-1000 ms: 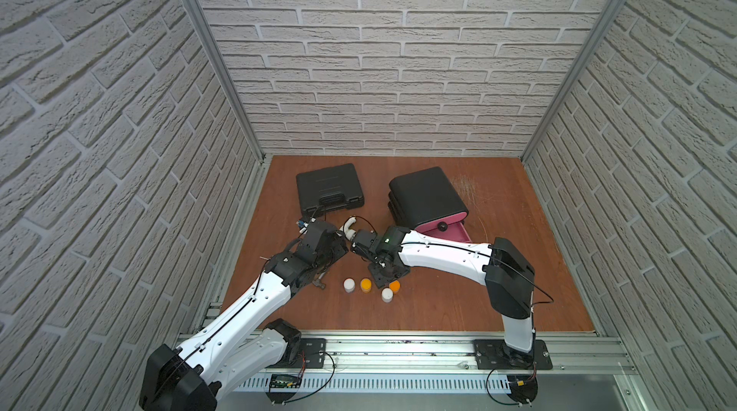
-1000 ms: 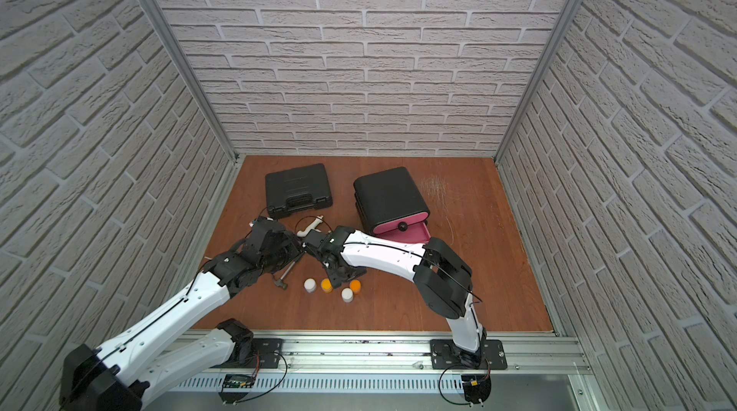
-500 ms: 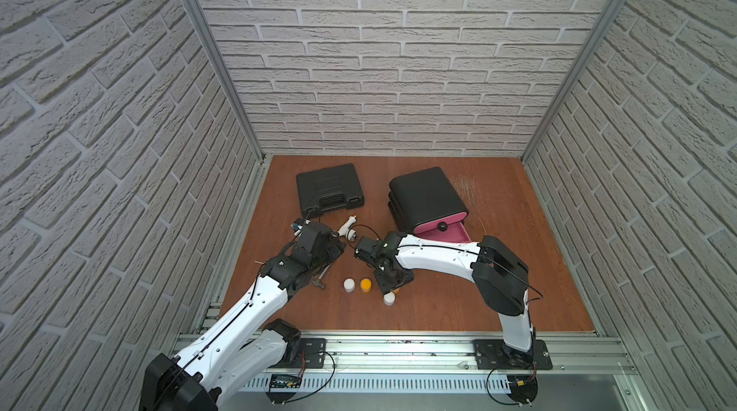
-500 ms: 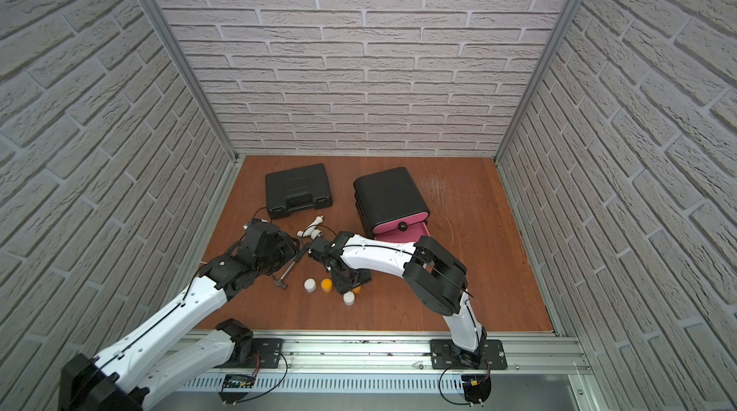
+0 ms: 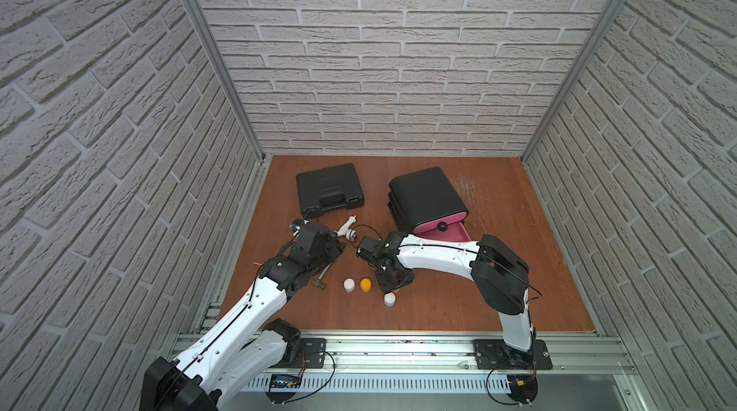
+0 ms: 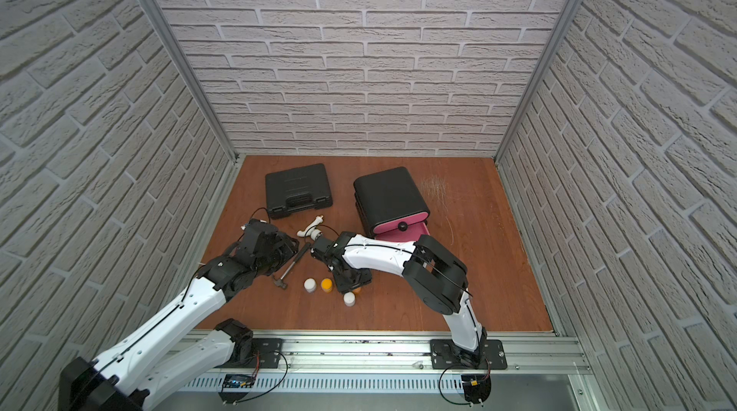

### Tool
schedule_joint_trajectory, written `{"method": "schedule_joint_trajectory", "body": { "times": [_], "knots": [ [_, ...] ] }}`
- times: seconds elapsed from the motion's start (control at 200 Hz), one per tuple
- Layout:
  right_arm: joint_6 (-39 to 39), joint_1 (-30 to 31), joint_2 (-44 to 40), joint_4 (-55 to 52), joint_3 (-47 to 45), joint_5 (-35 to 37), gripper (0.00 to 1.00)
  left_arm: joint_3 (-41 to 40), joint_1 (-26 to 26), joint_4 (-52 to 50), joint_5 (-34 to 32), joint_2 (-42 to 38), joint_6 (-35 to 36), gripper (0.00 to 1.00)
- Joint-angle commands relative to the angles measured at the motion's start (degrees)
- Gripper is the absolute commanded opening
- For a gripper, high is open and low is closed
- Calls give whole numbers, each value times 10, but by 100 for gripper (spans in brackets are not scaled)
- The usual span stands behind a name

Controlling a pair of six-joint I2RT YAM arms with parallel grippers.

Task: Put the paint cans in the drawer according to color
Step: Pick up the paint can at the center of the board.

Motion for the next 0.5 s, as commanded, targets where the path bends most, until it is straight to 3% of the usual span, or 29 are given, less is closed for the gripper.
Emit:
{"method": "schedule_joint_trajectory", "body": {
  "times": [0.0,0.15,0.495],
  "knots": [
    [7,-1,-13,0,-3,3,45,-7,4,15,1,-6,3,53],
    [4,-1,-16,-5,0,8,43,-7,5,17,2,-5,3,53],
    [-7,-1,-53,-23,10,8,25,7,5,13,3,7,19,52]
  ]
}}
